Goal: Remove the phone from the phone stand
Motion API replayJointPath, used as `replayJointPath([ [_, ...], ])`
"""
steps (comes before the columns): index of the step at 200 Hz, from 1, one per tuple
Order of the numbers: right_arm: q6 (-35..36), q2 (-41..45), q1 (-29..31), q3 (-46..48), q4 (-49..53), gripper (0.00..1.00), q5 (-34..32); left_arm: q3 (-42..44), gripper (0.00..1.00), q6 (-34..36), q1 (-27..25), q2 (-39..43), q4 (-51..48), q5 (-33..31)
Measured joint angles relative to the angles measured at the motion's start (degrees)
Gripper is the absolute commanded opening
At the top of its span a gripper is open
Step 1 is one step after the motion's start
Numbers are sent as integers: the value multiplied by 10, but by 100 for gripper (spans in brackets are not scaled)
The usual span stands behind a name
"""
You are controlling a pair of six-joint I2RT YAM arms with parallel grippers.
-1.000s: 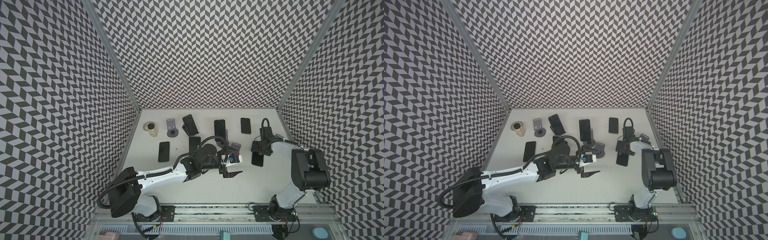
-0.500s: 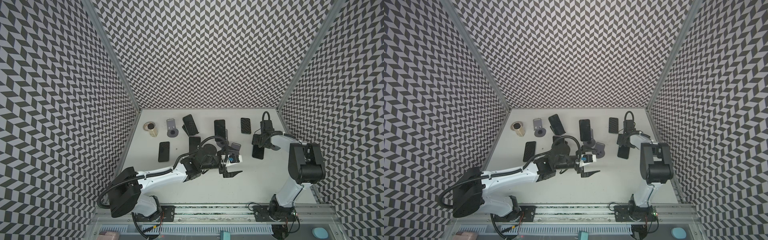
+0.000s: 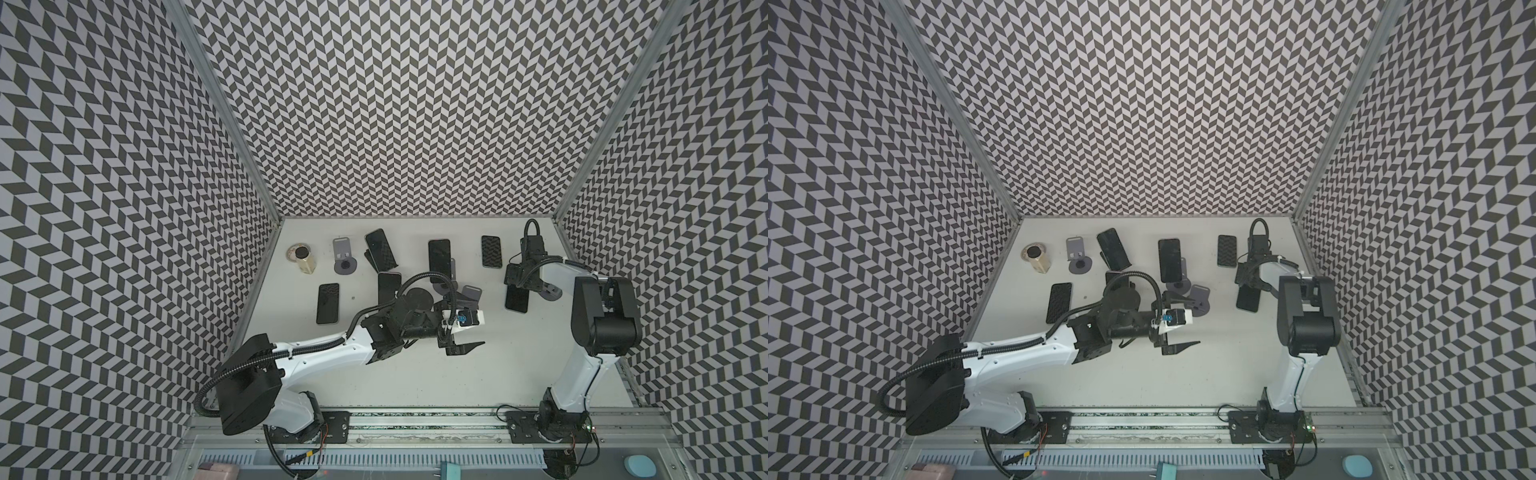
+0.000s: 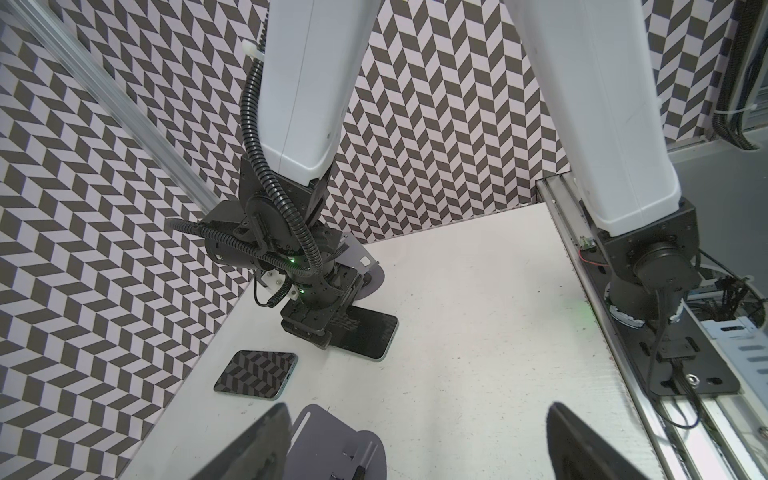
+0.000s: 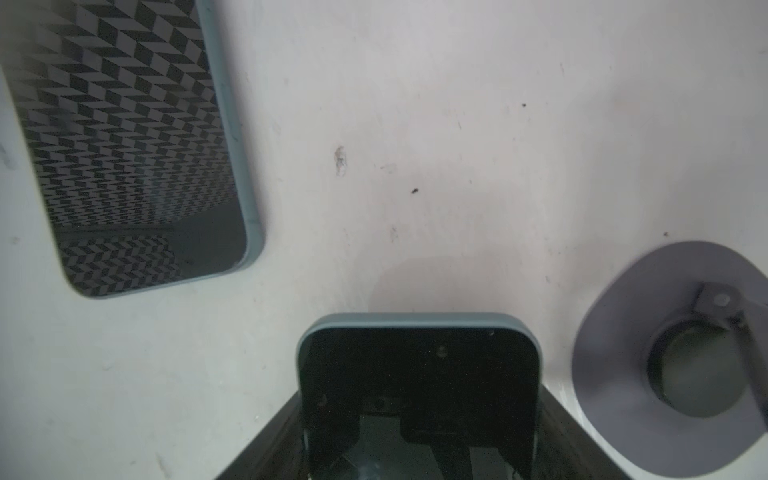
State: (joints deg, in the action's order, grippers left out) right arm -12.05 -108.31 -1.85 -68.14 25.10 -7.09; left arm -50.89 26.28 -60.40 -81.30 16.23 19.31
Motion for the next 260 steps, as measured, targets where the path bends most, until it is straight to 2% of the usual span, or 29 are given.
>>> replayJointPath([
  [51, -2, -34, -6, -36, 4, 38, -2, 0, 96, 0, -2, 0, 0, -1],
  [67, -5, -36, -6, -38, 3, 42, -2, 0, 96, 0, -4, 0, -1, -1],
  [78, -7, -36, -6, -38, 3, 48, -2, 0, 96, 0, -5, 0, -1, -2],
  [110, -10, -36, -6, -38, 2, 50, -3, 0, 96, 0, -5, 0, -4, -2],
  [125, -11, -36, -6, -38, 2, 59, -3, 0, 96, 0, -5, -1, -5, -2],
  [156, -12, -36, -6, -38, 2, 63, -3, 0, 96, 1, -8, -1, -5, -1],
  [183, -13, -36, -6, -38, 2, 71, -2, 0, 96, 2, -9, -1, -5, -2],
  [211, -13, -36, -7, -38, 2, 74, 0, 0, 96, 5, -9, -1, -6, -2],
  [260, -15, -36, -10, -38, 1, 89, 5, 0, 96, 9, -9, -1, -9, -2],
])
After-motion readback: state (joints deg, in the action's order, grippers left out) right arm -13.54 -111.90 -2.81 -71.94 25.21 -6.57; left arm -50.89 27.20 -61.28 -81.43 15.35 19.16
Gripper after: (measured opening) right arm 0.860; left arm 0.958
